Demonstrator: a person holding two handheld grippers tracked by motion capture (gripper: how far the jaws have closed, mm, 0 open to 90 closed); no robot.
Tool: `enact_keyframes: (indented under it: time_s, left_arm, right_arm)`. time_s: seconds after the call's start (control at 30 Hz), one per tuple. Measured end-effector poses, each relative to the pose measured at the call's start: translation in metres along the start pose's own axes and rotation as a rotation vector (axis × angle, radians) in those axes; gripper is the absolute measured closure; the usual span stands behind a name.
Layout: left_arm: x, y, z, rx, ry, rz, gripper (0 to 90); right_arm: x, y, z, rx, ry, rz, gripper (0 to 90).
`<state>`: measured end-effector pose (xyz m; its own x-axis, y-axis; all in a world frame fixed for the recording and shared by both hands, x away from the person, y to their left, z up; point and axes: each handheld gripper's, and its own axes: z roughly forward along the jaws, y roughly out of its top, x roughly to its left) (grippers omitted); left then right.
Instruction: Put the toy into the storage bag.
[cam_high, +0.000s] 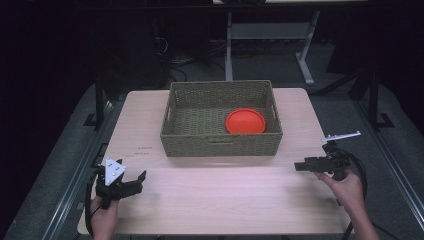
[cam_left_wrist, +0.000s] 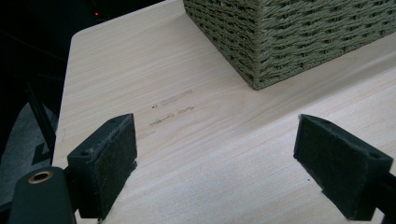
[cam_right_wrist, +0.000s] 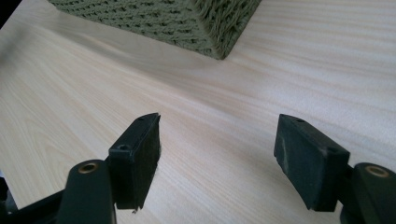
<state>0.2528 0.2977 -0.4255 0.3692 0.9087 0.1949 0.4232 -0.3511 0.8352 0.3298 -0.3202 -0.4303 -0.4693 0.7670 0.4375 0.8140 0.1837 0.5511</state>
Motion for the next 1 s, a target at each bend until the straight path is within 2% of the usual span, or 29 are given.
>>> enact_keyframes:
  time_s: [0.47, 0.67, 0.83, 1.0]
  left_arm:
    - [-0.001, 0.000, 0.001, 0.003, 0.001, 0.003, 12.9]
    - [0.000, -0.001, 0.001, 0.009, 0.002, 0.003, 12.8]
    - [-0.001, -0.001, 0.001, 0.009, -0.002, 0.000, 12.8]
    - [0.000, 0.000, 0.002, 0.012, -0.007, 0.001, 12.9]
  right_arm:
    - [0.005, -0.024, -0.001, -0.037, 0.015, -0.028, 29.2]
    - [0.014, -0.032, -0.001, -0.025, 0.002, -0.063, 28.2]
    - [0.018, -0.041, -0.001, -0.036, 0.010, -0.065, 28.4]
    - [0.025, -0.055, 0.005, -0.041, -0.011, -0.076, 27.6]
